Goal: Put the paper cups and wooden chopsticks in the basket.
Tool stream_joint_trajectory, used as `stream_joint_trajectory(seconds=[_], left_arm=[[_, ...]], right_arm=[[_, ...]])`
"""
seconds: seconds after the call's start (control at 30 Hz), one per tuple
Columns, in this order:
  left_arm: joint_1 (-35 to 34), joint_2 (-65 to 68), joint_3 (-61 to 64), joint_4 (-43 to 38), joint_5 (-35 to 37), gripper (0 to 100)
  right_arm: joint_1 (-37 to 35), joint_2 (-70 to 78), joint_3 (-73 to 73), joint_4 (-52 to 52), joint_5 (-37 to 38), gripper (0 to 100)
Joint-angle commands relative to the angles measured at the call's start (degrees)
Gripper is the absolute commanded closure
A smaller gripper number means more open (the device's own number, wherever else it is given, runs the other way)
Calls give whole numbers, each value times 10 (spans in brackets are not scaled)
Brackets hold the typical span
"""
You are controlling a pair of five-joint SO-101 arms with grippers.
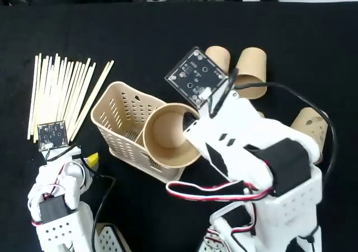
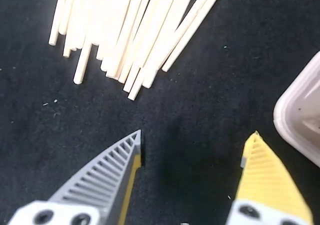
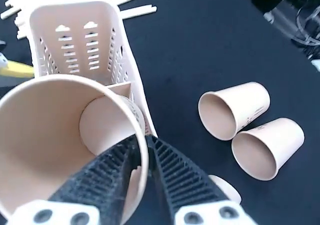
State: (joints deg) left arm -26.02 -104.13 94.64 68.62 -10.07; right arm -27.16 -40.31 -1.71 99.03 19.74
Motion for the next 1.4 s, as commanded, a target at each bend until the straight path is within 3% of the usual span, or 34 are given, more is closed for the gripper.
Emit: stream_joint_trajectory(seconds=[0.0,0.17,0.33,0.43,0.63,0.8,1.07,1.2,1.37], left_arm=[[1,-4,-1,-11,-5,683],[1,-4,-1,-11,-5,683],[1,-4,-1,-11,-5,683],[1,-4,0,-11,-5,683],[1,-4,0,-11,-5,683],[1,-4,0,-11,-5,683],[1,-4,0,-10,-5,683],[1,-4,0,-10,-5,683],[1,-4,0,-10,-5,683]], right_arm=[[-5,-4,4,-14,2,984],[-3,35,15,-17,26,952],[-6,87,2,-19,40,713],[-6,91,-32,-15,40,619],[19,86,-94,22,59,632],[123,29,-13,22,187,652],[337,-198,284,1,537,652],[469,-291,471,-101,675,650],[557,-318,694,-301,720,649]])
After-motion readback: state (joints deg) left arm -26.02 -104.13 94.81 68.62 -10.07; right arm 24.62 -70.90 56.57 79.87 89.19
